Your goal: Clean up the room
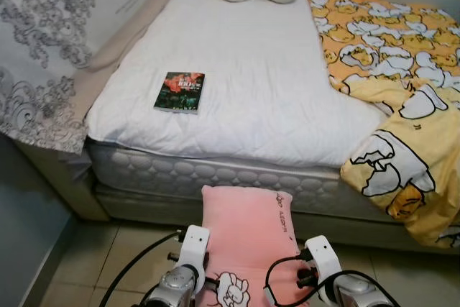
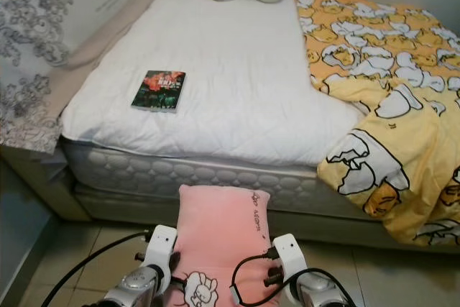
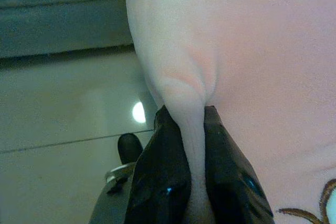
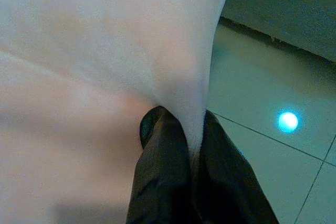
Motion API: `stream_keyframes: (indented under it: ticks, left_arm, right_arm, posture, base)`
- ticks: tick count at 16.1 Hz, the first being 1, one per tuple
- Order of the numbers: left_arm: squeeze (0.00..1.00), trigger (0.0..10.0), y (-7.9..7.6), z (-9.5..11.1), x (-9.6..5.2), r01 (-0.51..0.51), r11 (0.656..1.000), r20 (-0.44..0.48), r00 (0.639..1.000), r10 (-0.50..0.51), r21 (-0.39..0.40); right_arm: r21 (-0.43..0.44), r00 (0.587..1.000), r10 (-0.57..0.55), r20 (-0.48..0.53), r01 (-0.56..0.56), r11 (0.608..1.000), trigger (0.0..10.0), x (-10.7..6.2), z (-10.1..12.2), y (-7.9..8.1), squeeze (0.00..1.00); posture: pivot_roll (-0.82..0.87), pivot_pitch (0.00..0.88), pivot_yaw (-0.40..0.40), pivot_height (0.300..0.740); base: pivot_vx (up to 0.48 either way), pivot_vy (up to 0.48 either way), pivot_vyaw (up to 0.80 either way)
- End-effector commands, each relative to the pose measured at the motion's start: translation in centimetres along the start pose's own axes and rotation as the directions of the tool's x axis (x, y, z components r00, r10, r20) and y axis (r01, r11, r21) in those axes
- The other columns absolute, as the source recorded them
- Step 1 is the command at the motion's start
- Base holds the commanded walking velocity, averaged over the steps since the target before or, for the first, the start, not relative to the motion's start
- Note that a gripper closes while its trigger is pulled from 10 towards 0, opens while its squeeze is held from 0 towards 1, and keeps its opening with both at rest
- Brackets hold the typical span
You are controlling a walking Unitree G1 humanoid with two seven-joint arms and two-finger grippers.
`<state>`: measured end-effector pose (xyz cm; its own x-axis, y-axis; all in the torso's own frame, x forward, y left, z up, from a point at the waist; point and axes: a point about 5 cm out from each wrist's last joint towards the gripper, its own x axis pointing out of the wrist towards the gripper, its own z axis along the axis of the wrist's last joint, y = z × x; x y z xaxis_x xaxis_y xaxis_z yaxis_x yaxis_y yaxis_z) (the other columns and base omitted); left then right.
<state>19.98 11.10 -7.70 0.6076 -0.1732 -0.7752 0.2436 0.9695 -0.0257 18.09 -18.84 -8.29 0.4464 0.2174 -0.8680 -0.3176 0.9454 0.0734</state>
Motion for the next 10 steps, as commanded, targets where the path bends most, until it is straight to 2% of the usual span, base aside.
stream_keyframes:
  ticks: [1, 4, 6, 7, 8, 9, 10]
  left_arm:
    - [0.00, 10.0, 5.1, 0.0, -0.7, -0.202, 0.979, 0.003, 0.979, 0.202, 0.007]
    - [0.00, 10.0, 5.2, 0.5, -0.6, -0.214, 0.977, 0.016, 0.977, 0.213, 0.015]
    - [0.00, 10.0, 5.9, 3.3, -0.5, -0.265, 0.963, 0.138, 0.957, 0.256, 0.051]
    - [0.00, 10.0, 6.5, 6.4, -0.6, -0.285, 0.958, 0.272, 0.924, 0.269, 0.022]
    - [0.00, 10.0, 6.8, 8.5, -0.9, -0.290, 0.957, 0.362, 0.892, 0.271, -0.002]
    - [0.00, 10.0, 7.2, 12.7, -2.0, -0.279, 0.960, 0.545, 0.803, 0.241, -0.014]
    - [0.00, 10.0, 7.0, 13.9, -2.5, -0.273, 0.962, 0.605, 0.767, 0.215, 0.004]
  right_arm:
    - [0.008, 0.973, -0.216, -0.082, 0.217, 0.976, 10.0, -1.8, -2.3, -4.3, 0.00]
    - [-0.009, 0.967, -0.246, -0.068, 0.246, 0.969, 10.0, -1.9, -2.2, -4.5, 0.00]
    - [0.015, 0.960, -0.280, 0.022, 0.280, 0.960, 10.0, -2.0, -1.6, -4.6, 0.00]
    - [0.034, 0.957, -0.276, 0.094, 0.274, 0.961, 10.0, -2.0, -1.1, -4.5, 0.00]
    - [0.044, 0.955, -0.265, 0.132, 0.262, 0.964, 10.0, -2.0, -0.8, -4.4, 0.00]
    - [0.087, 0.951, -0.233, 0.201, 0.220, 0.972, 10.0, -2.0, -0.4, -4.1, 0.00]
    - [0.084, 0.940, -0.210, 0.268, 0.194, 0.977, 10.0, -1.8, 1.4, -3.9, 0.00]
  posture:
    - [0.06, 0.000, -0.047, 0.740]
    - [0.06, 0.000, -0.048, 0.740]
    - [0.06, 0.000, -0.047, 0.740]
    - [0.06, 0.000, -0.043, 0.740]
    - [0.06, 0.000, -0.041, 0.740]
    - [0.06, 0.000, -0.039, 0.740]
    - [0.06, 0.000, -0.039, 0.740]
  base:
    - [0.000, 0.000, 0.00]
    - [0.000, 0.000, 0.00]
    - [0.000, 0.000, 0.00]
    - [0.000, 0.000, 0.00]
    - [0.000, 0.000, 0.00]
    - [0.000, 0.000, 0.00]
    - [0.000, 0.000, 0.00]
